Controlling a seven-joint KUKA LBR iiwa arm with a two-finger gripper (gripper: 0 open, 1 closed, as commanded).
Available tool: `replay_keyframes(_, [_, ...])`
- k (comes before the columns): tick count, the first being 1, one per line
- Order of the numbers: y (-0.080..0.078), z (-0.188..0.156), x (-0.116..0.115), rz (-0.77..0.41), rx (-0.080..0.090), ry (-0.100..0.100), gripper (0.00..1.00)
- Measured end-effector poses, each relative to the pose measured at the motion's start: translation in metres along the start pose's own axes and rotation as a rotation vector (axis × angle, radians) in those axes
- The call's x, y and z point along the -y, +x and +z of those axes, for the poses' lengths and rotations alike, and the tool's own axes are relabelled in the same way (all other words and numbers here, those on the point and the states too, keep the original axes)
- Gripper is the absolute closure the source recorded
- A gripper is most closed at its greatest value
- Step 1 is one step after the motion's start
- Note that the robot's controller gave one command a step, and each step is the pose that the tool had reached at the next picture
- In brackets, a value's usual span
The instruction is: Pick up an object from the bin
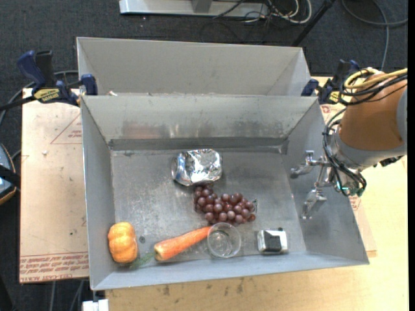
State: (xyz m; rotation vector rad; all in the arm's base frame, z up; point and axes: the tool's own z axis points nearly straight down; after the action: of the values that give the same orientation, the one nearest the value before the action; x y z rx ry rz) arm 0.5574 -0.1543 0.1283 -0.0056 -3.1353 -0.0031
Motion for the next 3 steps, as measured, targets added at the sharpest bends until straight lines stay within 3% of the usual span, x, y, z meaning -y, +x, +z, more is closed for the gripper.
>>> replay_keyframes(1, [-0.002, -0.004, -0.001, -0.004, 0.007, 0.002, 0.0])
replay_keyframes(2, [0.038, 0.053, -0.056, -0.378, 0.008, 0.002, 0.0])
replay_keyframes(3, [0.05, 0.024, -0.063, -0.4, 0.006, 0.002, 0.0])
